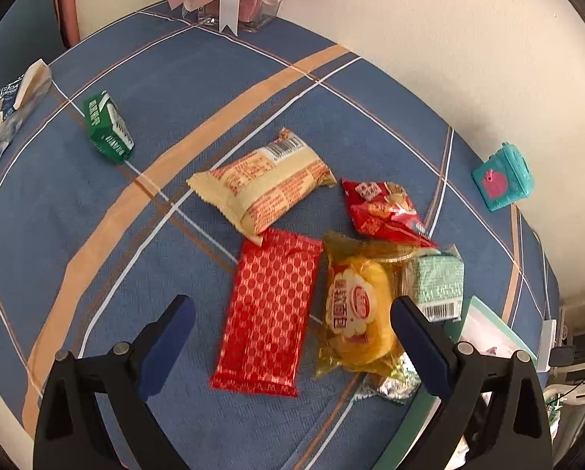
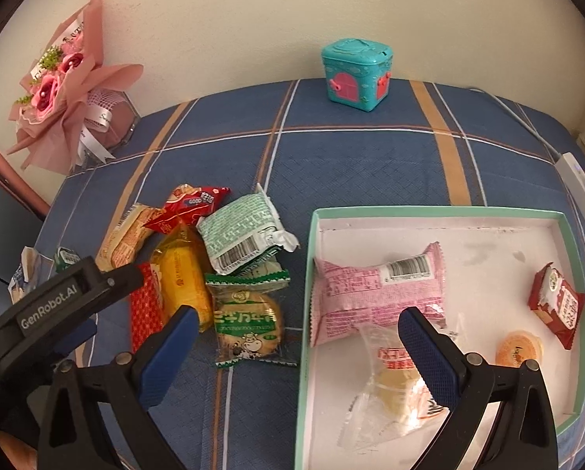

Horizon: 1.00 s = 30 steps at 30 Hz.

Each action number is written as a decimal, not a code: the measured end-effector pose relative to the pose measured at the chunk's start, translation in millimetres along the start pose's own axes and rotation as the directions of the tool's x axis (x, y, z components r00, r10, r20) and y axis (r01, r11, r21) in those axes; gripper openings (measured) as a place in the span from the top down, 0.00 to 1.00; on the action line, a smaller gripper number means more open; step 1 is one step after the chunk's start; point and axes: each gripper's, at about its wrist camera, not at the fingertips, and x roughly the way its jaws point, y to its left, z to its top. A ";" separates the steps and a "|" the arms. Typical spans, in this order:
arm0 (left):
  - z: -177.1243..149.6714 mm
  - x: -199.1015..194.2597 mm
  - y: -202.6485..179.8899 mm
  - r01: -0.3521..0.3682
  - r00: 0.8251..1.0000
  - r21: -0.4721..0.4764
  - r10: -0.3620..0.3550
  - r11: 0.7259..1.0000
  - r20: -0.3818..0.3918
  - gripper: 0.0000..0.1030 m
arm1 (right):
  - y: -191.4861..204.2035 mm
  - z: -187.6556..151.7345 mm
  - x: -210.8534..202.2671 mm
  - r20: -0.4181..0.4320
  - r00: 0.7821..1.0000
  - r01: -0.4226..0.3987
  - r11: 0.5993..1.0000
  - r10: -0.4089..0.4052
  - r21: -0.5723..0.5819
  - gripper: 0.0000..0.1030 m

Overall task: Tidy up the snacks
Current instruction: 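Move both grippers back toward the remaining snack pile, then grasp the yellow bread pack with the left gripper while the right gripper grasps the green round biscuit pack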

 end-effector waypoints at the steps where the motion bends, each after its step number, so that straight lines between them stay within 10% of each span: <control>1: 1.7 2.2 -0.8 0.003 1.000 0.002 -0.003 1.000 0.000 0.03 | 1.0 -0.2 2.3 -0.004 1.000 -0.007 1.000 0.007 0.004 0.02; 16: 6.4 22.6 -19.2 0.159 0.985 0.037 -0.157 0.987 -0.068 0.37 | 29.7 -1.0 19.2 -0.009 0.997 -0.083 0.995 0.082 -0.058 0.50; 30: 2.1 40.8 -25.3 0.152 0.981 0.061 -0.143 0.987 -0.131 0.58 | 32.1 -8.4 46.0 -0.075 0.995 -0.071 0.996 0.067 -0.062 0.55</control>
